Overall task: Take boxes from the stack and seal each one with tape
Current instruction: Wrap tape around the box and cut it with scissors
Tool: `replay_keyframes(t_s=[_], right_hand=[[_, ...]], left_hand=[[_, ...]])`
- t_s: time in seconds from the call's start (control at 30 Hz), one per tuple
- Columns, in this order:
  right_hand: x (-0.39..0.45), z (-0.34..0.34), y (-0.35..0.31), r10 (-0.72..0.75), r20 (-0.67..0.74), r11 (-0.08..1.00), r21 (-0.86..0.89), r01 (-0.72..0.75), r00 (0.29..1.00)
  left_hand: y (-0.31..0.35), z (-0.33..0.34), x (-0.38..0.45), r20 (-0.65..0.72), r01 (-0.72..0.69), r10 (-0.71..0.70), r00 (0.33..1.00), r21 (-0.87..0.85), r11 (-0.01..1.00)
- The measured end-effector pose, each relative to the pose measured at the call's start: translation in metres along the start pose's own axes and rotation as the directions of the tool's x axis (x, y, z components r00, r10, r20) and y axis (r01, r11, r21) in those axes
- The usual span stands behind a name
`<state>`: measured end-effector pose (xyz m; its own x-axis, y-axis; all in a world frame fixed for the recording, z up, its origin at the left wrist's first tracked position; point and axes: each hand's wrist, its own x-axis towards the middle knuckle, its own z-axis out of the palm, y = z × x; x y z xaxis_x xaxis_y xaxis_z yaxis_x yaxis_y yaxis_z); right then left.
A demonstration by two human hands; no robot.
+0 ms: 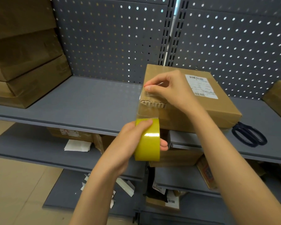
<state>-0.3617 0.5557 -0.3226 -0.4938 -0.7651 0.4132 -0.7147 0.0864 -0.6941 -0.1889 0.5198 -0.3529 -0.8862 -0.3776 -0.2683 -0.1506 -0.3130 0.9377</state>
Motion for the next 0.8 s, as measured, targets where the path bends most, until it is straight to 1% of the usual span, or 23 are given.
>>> replay_keyframes(t_s=[0.17, 0.33, 0.5, 0.63, 0.73, 0.8], right_hand=[[0.004, 0.003, 0.002, 0.013, 0.011, 1.0, -0.025, -0.012, 1.0], [0.01, 0.003, 0.005, -0.004, -0.021, 0.997, -0.079, 0.003, 1.0], [0.015, 0.004, 0.007, -0.014, -0.012, 0.996, -0.089, 0.013, 1.0], [0.018, 0.004, 0.011, -0.005, 0.016, 0.995, -0.102, 0.007, 1.0], [0.019, 0.004, 0.016, 0.007, 0.016, 0.998, -0.06, -0.006, 1.0], [0.018, 0.002, 0.016, 0.022, 0.023, 0.999, 0.038, -0.023, 0.999]], left_hand=[[0.002, -0.001, 0.003, 0.015, 0.011, -0.011, 1.0, -0.019, 1.0], [0.007, -0.005, 0.009, 0.006, 0.046, -0.046, 0.999, -0.058, 0.997], [0.007, -0.004, 0.013, -0.018, 0.018, -0.019, 1.0, -0.021, 1.0], [0.008, -0.004, 0.016, -0.025, 0.017, -0.017, 1.0, -0.032, 0.999], [0.009, 0.0, 0.016, -0.032, 0.004, -0.006, 0.999, -0.068, 0.998], [0.009, 0.004, 0.015, -0.029, -0.006, 0.004, 1.0, -0.084, 0.996]])
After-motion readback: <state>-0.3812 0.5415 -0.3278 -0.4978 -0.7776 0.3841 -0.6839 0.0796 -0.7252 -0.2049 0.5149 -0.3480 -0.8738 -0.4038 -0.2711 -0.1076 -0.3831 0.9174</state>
